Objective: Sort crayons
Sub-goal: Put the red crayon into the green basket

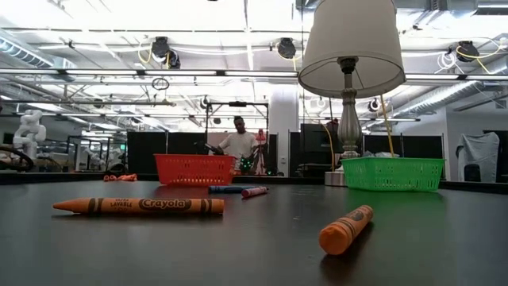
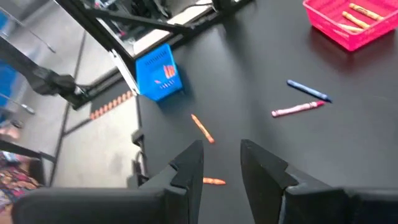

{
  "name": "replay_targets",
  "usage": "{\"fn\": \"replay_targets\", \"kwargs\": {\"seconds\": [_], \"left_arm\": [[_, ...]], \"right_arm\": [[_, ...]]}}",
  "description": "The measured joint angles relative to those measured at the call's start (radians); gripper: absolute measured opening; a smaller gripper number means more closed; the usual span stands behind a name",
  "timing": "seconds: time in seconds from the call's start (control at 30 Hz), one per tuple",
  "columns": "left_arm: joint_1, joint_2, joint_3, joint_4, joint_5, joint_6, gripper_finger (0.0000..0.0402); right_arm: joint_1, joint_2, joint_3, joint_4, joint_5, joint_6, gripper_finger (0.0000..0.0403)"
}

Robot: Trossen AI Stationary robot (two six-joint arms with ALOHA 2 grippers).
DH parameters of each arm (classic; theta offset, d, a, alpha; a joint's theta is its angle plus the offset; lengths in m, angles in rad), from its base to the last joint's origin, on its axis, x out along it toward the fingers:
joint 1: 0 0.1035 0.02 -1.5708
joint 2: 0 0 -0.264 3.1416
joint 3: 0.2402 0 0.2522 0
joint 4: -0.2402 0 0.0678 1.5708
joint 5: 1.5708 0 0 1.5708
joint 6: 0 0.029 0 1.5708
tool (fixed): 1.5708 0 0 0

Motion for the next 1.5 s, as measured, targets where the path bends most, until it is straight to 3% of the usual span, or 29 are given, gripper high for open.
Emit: {"fn": "replay_targets", "kwargs": {"seconds": [0.47,0.97,1.5], "left_arm": [[0.013,-0.005,0.0,-0.004,-0.01,0.292,0.0015],[0.019,-0.005,0.0,0.004,-0.035,0.863,0.0015],[0.019,-0.005,0.0,0.002,-0.055,0.925,0.0015]], "right_arm": [[-0.012,0.0,0.0,0.09,-0.004,0.011,0.009],[-0.012,0.0,0.0,0.091,-0.011,-0.019,0.009],[-0.011,0.0,0.0,0.091,-0.084,-0.026,0.009]]}}
